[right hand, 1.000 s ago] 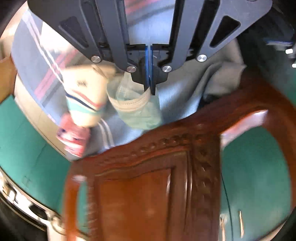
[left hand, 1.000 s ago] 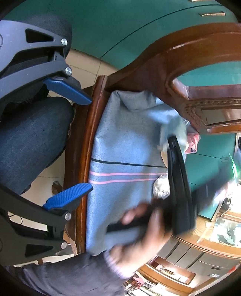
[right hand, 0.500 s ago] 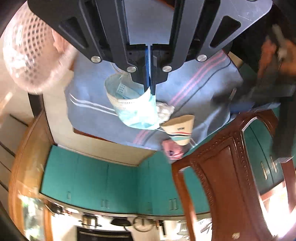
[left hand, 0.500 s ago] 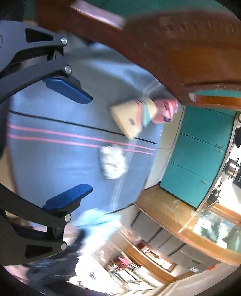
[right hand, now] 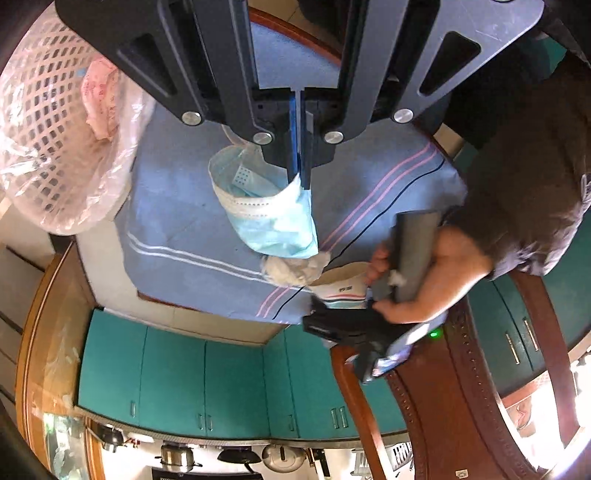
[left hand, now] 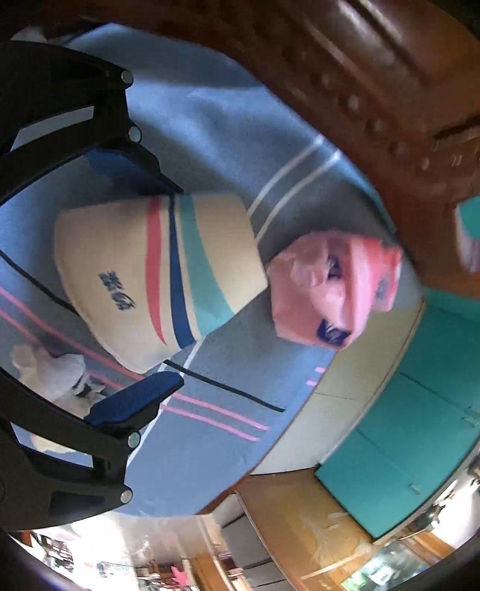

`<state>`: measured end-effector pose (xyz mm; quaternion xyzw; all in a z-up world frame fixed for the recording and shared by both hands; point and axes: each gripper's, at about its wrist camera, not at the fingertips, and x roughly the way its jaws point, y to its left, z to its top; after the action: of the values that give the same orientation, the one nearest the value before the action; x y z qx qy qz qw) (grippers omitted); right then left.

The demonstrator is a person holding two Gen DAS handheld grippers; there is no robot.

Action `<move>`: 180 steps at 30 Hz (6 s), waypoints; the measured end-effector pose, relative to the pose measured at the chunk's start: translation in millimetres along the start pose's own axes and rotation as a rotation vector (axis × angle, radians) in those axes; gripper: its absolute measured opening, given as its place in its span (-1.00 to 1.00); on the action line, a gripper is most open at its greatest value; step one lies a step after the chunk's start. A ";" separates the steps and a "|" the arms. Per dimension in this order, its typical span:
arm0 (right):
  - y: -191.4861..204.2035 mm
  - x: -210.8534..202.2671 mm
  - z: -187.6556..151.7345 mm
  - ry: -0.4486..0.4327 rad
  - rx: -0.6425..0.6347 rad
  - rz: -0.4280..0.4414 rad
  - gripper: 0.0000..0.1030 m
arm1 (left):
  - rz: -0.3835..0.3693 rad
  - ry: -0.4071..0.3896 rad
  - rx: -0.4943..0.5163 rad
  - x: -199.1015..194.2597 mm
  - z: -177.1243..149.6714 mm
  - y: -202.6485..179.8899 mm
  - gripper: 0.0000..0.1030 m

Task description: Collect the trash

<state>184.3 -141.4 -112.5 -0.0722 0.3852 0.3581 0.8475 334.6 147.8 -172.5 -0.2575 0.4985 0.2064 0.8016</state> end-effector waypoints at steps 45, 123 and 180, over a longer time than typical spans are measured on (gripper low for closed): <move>-10.0 48.2 8.3 0.089 0.112 -0.107 -0.03 | -0.143 -0.166 0.164 -131.5 -140.2 69.3 0.86; -57.0 -55.4 12.0 -0.128 0.146 -0.292 -0.27 | -0.418 -0.363 0.593 -206.7 -188.6 -6.1 -0.86; -137.5 -80.7 -33.8 -0.052 0.312 -0.462 0.57 | -0.047 -0.276 0.481 -76.0 -130.3 -81.0 0.67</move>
<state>219.0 -300.2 -100.2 -0.0175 0.3872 0.0934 0.9171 260.1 -1.8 -135.2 -0.0407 0.4130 0.0966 0.9047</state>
